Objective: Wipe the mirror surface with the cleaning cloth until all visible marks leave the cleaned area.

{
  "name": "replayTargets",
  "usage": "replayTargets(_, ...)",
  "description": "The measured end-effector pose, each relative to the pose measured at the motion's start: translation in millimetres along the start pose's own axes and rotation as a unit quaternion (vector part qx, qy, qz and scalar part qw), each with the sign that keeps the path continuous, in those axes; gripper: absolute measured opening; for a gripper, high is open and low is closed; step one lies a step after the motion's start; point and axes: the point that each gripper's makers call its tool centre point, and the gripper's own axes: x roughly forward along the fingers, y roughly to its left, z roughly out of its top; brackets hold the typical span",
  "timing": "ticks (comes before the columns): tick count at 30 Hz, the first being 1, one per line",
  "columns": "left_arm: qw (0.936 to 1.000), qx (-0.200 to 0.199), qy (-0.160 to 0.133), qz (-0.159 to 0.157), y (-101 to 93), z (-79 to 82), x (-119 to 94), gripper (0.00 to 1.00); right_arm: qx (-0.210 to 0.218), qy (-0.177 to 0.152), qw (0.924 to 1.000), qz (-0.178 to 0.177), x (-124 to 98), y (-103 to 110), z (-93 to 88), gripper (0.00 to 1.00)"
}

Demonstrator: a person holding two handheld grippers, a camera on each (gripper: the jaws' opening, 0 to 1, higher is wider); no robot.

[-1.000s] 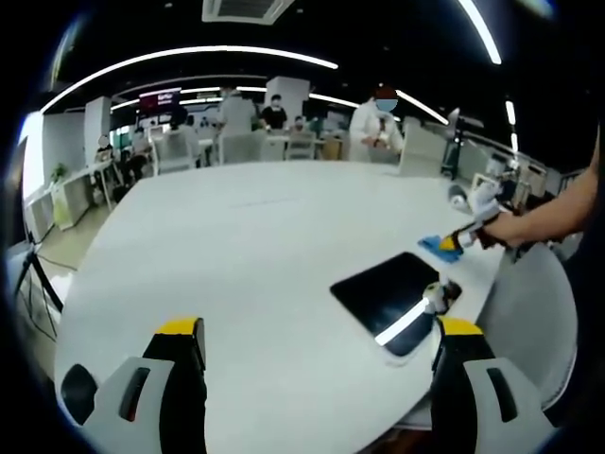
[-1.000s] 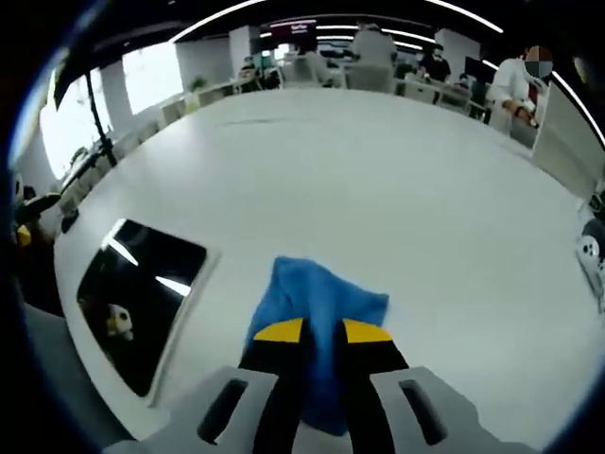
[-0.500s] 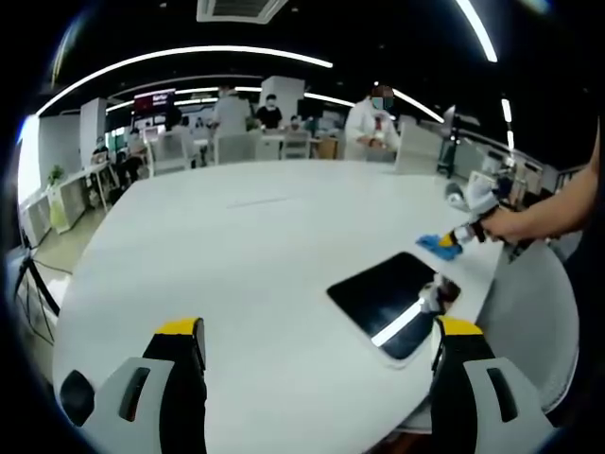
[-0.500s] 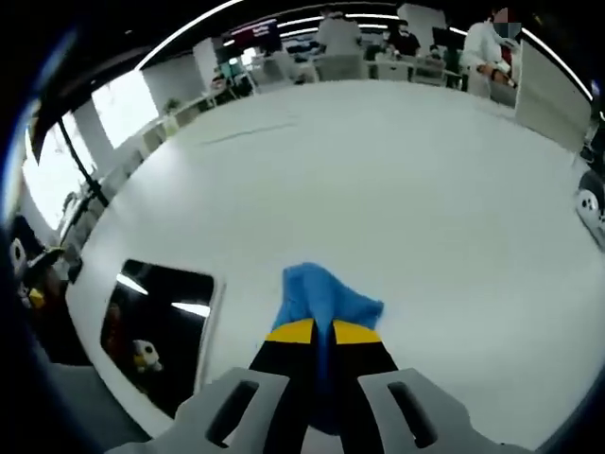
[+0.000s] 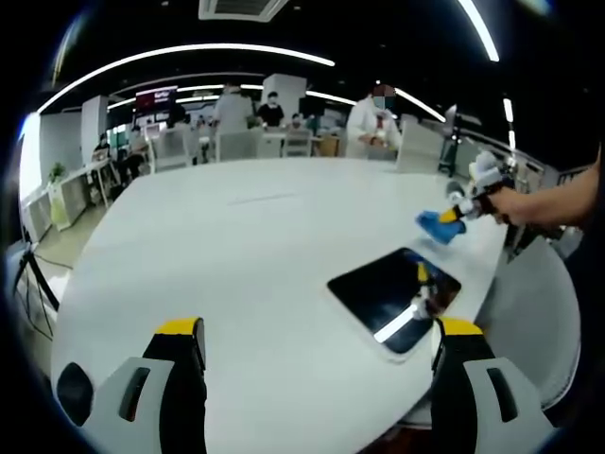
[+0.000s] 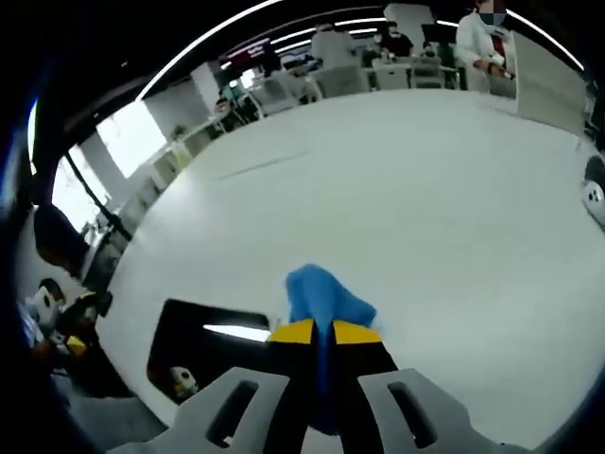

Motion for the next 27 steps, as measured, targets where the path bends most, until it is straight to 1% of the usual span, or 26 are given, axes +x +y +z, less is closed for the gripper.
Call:
replayTargets(4,1.0,0.0,-0.002,0.0,0.0,0.8,0,1.0,0.004,0.005,0.9999,0.014,7,17,-0.8,0.0)
replayTargets(8,1.0,-0.001,-0.001,0.002,2.0,-0.6,-1,1.0,-0.002,0.013,0.9996,0.026,16,36,-3.9,0.0)
replayTargets(10,1.0,-0.002,-0.001,0.004,3.2,-1.5,-2,1.0,-0.006,0.018,0.9994,0.028,22,41,-6.6,0.0)
replayTargets(12,1.0,-0.003,0.0,0.005,4.6,-3.2,-2,1.0,-0.006,0.028,0.9991,0.031,29,48,-13.6,0.0)
replayTargets(15,1.0,-0.003,0.001,0.004,3.2,-3.7,-3,1.0,-0.006,0.036,0.9988,0.032,36,53,-20.9,0.0)
replayTargets(17,1.0,-0.003,0.0,0.005,3.3,-3.8,-4,1.0,-0.013,0.038,0.9988,0.029,41,58,-23.7,0.0)
replayTargets(20,0.9999,-0.006,0.0,0.009,4.8,-5.8,-7,1.0,-0.02,0.049,0.9982,0.027,50,61,-29.5,0.01)
replayTargets(21,0.9999,-0.007,0.0,0.01,5.2,-6.8,-7,1.0,-0.019,0.056,0.9979,0.026,53,61,-32.2,0.01)
replayTargets(23,0.9999,-0.008,0.002,0.01,4.7,-8.6,-8,1.0,-0.022,0.089,0.9954,0.028,59,61,-47.0,0.01)
replayTargets(24,0.9999,-0.007,0.003,0.01,3.6,-8.5,-9,1.0,-0.035,0.064,0.9971,0.024,62,60,-41.0,0.0)
replayTargets(25,0.9999,-0.005,0.004,0.008,2.8,-9.0,-9,1.0,-0.023,0.078,0.9965,0.022,60,62,-44.7,0.01)
replayTargets(27,0.9999,-0.003,0.007,0.008,3.6,-9.9,-10,1.0,-0.042,0.079,0.9957,0.023,57,63,-43.4,0.01)
